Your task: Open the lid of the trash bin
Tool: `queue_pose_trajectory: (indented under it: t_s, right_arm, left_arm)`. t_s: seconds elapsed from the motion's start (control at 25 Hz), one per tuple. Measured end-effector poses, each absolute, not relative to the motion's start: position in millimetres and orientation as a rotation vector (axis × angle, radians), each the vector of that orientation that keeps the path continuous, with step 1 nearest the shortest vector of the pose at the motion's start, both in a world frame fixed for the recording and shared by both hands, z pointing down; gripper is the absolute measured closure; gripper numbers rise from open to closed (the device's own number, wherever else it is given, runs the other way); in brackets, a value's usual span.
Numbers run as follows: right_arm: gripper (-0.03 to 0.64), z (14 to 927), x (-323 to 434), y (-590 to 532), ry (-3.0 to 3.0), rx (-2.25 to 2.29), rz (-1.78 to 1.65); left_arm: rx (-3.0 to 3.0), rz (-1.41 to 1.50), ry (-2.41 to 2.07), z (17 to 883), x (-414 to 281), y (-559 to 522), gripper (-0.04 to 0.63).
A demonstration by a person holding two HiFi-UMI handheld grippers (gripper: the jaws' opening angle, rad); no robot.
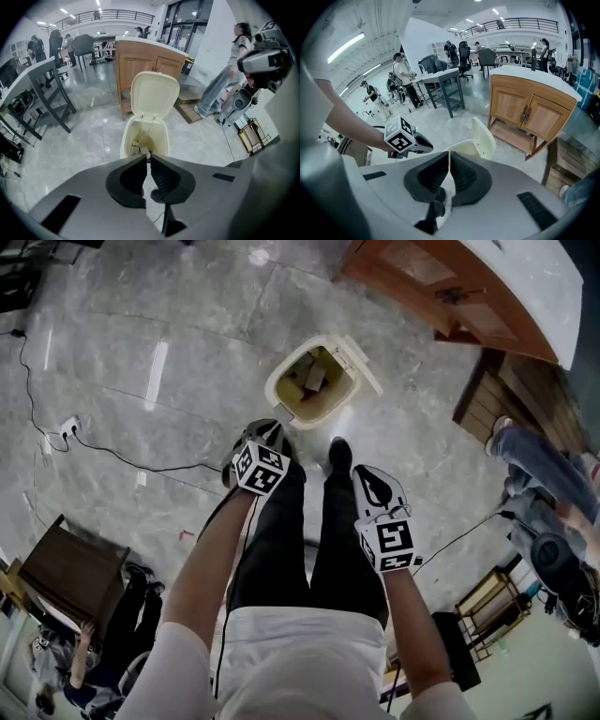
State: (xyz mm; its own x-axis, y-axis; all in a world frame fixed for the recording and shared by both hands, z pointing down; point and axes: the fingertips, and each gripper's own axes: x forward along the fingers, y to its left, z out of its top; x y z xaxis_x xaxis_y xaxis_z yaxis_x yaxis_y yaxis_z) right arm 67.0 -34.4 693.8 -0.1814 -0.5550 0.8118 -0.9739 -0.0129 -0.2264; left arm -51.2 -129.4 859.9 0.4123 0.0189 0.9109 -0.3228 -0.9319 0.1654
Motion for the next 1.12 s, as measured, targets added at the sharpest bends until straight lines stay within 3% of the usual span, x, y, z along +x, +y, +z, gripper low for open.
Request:
queue_pose_trajectory:
  t_s: [0.56, 1.12]
  right_arm:
    - [0.583, 587.0, 67.9, -29.6, -1.807, 1.666, 0.962]
    - [0.583, 496.5, 96.4, -22.2, -1.915, 1.752, 0.823]
  left_arm:
    - [2.526, 1.256, -0.262, 673.4, -60.7, -135.3, 0.578]
    - [2.618, 0.902, -0.4, 539.5, -70.3, -125.2, 0.578]
